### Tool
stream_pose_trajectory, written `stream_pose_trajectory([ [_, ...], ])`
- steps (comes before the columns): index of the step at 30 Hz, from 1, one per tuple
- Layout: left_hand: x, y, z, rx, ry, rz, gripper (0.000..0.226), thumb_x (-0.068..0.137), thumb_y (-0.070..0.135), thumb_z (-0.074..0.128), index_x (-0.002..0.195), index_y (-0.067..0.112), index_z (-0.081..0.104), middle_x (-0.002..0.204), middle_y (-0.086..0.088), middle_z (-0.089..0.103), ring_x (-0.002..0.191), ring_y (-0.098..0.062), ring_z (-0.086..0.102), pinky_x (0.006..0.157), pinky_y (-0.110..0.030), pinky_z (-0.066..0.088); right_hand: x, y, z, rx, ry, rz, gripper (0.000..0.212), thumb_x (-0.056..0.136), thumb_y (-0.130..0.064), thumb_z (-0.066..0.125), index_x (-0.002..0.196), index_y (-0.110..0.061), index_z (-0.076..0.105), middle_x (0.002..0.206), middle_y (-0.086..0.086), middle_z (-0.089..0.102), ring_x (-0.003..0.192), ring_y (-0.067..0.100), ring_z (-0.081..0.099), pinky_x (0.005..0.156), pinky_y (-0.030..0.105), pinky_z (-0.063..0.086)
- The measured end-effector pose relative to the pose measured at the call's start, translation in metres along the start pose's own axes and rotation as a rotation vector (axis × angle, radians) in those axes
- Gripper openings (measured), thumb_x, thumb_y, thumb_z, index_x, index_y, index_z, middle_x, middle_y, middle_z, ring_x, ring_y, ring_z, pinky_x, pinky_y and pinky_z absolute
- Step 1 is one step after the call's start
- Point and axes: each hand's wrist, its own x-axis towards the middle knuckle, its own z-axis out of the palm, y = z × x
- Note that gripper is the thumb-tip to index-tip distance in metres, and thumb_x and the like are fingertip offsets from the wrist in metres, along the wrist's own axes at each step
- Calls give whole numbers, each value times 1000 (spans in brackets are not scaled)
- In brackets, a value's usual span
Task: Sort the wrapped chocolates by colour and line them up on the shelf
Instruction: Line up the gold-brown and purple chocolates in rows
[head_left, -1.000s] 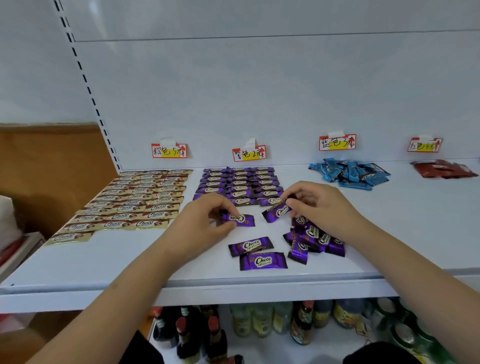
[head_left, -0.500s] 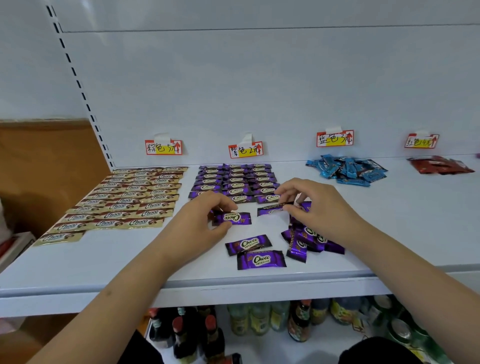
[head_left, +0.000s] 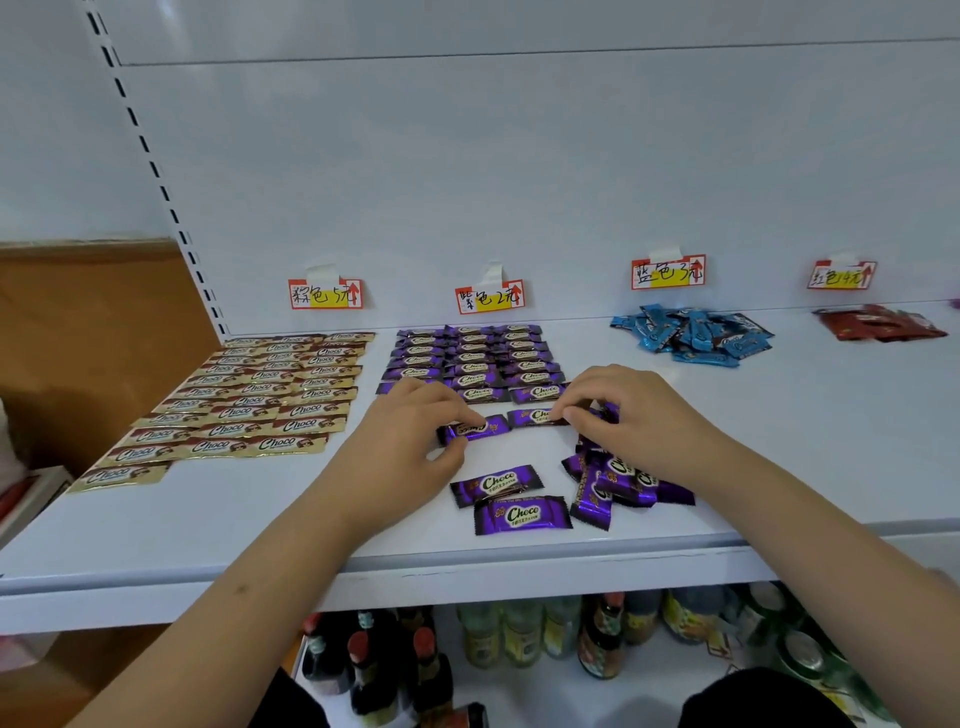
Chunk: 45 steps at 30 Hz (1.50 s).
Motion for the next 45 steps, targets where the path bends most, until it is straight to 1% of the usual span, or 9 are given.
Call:
stream_pose_trajectory([
  [2, -1, 1, 0, 41, 36, 37, 29, 93, 22, 61, 119, 29, 69, 118, 16, 59, 116, -7, 43, 100, -27, 35, 0, 0, 0, -18, 8, -4, 20, 98, -29, 53, 101, -30, 73, 102, -18, 65, 98, 0, 53, 87, 23, 43],
  [5, -5, 5, -4, 46, 78, 50, 30, 92, 16, 59, 119, 26, 69, 115, 14, 59, 113, -7, 45, 96, -23, 34, -2, 0, -2, -26, 23, -6, 25, 99, -35, 48, 105, -28, 72, 106, -19, 64, 102, 0, 52, 89, 22, 41],
  [10, -8, 7, -6, 24, -10, 20, 30, 93, 19, 53, 115, 26, 70, 116, 17, 58, 110, -3, 48, 101, -33, 39, -5, -2, -3, -15, -51, -35, 30, 100, -36, 45, 110, -27, 72, 111, -16, 67, 107, 2, 54, 95, 28, 45],
  [15, -10, 11, -11, -89, -35, 30, 48, 88, 24, 38, 129, 28, 63, 119, 19, 50, 115, 1, 44, 100, -22, 35, -6, -2, -3, -11, -36, -47, 37, 98, -44, 40, 110, -28, 71, 109, -16, 63, 106, 0, 52, 94, 27, 44],
  [18, -9, 6, -10, -76, -24, 29, 47, 87, 18, 37, 121, 29, 66, 126, 20, 57, 122, 4, 43, 106, -27, 34, -6, -1, -2, -14, -48, -45, 40, 97, -47, 38, 117, -30, 67, 115, -19, 61, 111, -4, 50, 98, 23, 41],
  [22, -9, 1, -5, -28, -48, 52, 45, 91, 19, 37, 121, 29, 69, 126, 24, 61, 125, 6, 40, 109, -30, 30, -7, -3, -4, -10, -89, -13, 47, 96, -52, 34, 116, -28, 69, 115, -17, 65, 109, 0, 54, 98, 32, 45],
  [28, -5, 8, -5, 105, -142, 70, 56, 91, 39, 23, 135, 34, 58, 127, 21, 42, 119, -7, 32, 105, -34, 26, -7, -4, -3, -56, -101, -19, 53, 96, -56, 29, 127, -31, 64, 130, -17, 60, 120, -2, 50, 105, 29, 41],
  [34, -8, 7, -6, 81, -81, 39, 47, 89, 28, 32, 127, 30, 60, 126, 16, 51, 120, -5, 40, 102, -27, 26, -9, -7, -4, -65, -121, -53, 62, 93, -60, 22, 127, -28, 64, 127, -16, 60, 117, -1, 51, 103, 29, 42],
  [45, -4, 4, 0, 145, -160, 2, 59, 91, 35, 24, 146, 29, 45, 133, 13, 41, 120, -6, 32, 107, -29, 26, -8, -1, -2, -51, -131, 17, 81, 87, -76, 9, 133, -32, 58, 133, -17, 57, 122, 0, 48, 107, 33, 40],
])
